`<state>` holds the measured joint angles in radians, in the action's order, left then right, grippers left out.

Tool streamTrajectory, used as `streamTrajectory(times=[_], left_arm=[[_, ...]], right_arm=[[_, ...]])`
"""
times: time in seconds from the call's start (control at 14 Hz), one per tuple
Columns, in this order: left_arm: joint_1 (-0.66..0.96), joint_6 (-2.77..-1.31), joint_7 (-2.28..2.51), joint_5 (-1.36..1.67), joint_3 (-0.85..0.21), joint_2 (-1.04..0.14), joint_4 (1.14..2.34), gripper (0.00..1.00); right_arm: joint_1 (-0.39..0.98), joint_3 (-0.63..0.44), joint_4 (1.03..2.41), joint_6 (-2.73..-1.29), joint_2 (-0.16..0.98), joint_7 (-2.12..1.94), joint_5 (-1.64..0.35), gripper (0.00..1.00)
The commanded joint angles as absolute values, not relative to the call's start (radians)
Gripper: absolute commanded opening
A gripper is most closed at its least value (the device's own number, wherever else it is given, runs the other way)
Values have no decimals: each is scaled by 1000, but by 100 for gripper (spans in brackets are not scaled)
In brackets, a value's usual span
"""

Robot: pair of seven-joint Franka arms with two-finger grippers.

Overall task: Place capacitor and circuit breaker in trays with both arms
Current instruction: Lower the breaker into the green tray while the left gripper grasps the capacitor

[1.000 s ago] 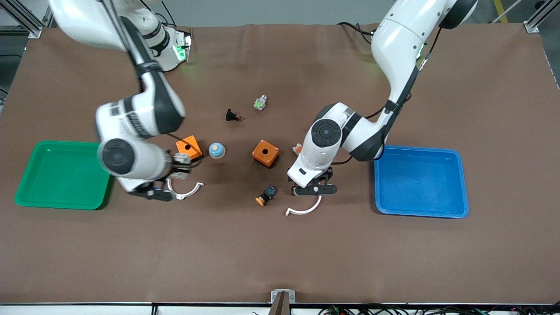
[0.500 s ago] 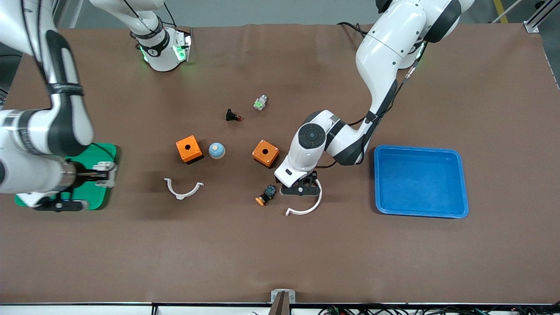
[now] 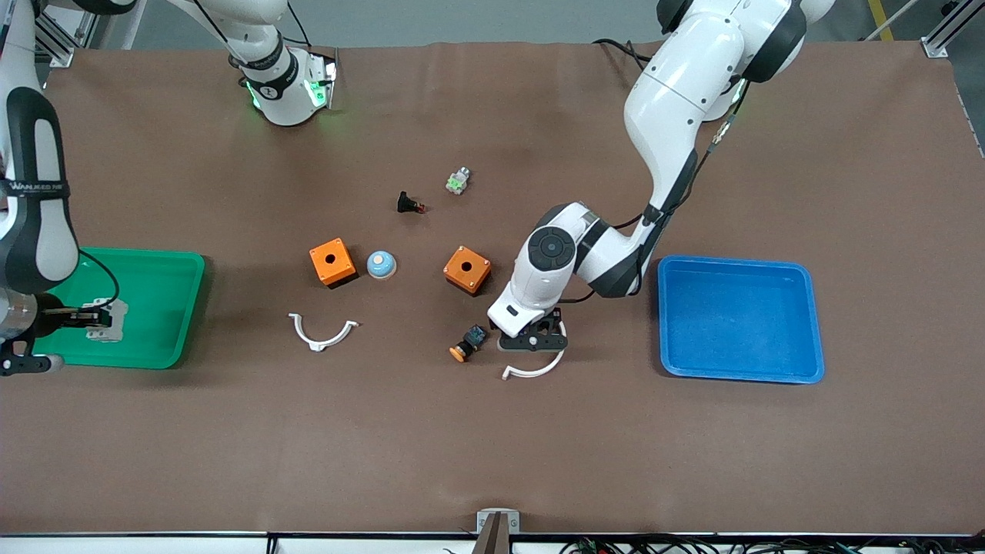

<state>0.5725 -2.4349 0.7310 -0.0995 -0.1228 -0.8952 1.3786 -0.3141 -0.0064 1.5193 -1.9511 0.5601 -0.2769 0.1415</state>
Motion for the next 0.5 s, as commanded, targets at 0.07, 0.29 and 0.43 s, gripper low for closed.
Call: streamTrajectory(times=[0.07, 0.29, 0.43], left_arm=[[591, -2442, 732, -114, -101, -914, 1347, 67], [589, -2445, 729, -114, -101, -913, 1345, 66], [586, -2445, 726, -114, -100, -913, 1345, 65]], right_arm=[[-397, 18, 1522, -2022, 612, -360, 161, 23], [-419, 18, 1522, -2086, 647, -406, 156, 23], [-425, 20, 1525, -2118, 663, -407, 156, 24]])
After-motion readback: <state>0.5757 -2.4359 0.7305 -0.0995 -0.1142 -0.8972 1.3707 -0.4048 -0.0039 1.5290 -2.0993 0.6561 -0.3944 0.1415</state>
